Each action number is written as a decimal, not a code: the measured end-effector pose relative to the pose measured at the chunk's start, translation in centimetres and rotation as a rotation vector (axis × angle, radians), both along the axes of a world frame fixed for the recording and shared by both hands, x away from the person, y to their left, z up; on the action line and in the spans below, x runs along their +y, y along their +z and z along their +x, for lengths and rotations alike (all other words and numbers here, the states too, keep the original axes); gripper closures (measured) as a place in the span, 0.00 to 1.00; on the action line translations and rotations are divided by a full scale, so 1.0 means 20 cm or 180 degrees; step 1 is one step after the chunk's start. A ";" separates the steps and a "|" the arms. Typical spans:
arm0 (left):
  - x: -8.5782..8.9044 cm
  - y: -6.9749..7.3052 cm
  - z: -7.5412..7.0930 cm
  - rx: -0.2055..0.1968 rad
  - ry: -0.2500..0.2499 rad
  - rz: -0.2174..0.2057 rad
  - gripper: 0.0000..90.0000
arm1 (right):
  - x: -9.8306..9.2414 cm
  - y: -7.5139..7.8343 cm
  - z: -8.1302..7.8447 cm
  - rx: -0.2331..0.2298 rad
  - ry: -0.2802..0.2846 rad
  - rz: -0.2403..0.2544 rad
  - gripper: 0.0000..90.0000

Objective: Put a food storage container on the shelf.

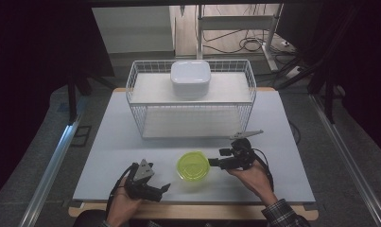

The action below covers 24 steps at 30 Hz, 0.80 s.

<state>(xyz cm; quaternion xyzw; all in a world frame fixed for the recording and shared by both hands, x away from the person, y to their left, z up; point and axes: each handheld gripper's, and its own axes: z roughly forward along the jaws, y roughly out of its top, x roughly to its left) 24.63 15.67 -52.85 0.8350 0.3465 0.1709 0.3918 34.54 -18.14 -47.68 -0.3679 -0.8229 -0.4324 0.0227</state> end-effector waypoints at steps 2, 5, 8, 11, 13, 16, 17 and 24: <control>0.00 0.00 0.00 -0.0008 -0.0008 0.0006 0.04 | 0.01 0.00 0.01 0.0026 0.0027 -0.0017 0.34; 0.00 0.00 0.00 -0.0016 -0.0013 0.0026 0.04 | 0.03 -0.01 0.03 0.0095 0.0064 -0.0012 0.40; 0.00 0.00 0.00 -0.0021 -0.0022 0.0040 0.04 | 0.06 -0.02 0.06 0.0211 0.0071 0.0019 0.47; -0.01 0.00 0.00 -0.0029 -0.0028 0.0059 0.04 | 0.07 -0.03 0.09 0.0370 0.0097 0.0089 0.56; -0.01 0.00 0.00 -0.0027 -0.0039 0.0071 0.04 | 0.08 -0.04 0.11 0.0442 0.0111 0.0120 0.60; -0.01 0.00 -0.01 -0.0034 -0.0050 0.0094 0.04 | 0.09 -0.06 0.13 0.0546 0.0132 0.0150 0.65; -0.01 0.00 -0.01 -0.0037 -0.0055 0.0100 0.04 | 0.09 -0.06 0.14 0.0587 0.0136 0.0163 0.67; -0.02 0.00 -0.01 -0.0063 -0.0085 0.0122 0.04 | 0.12 -0.10 0.18 0.0862 0.0182 0.0239 0.76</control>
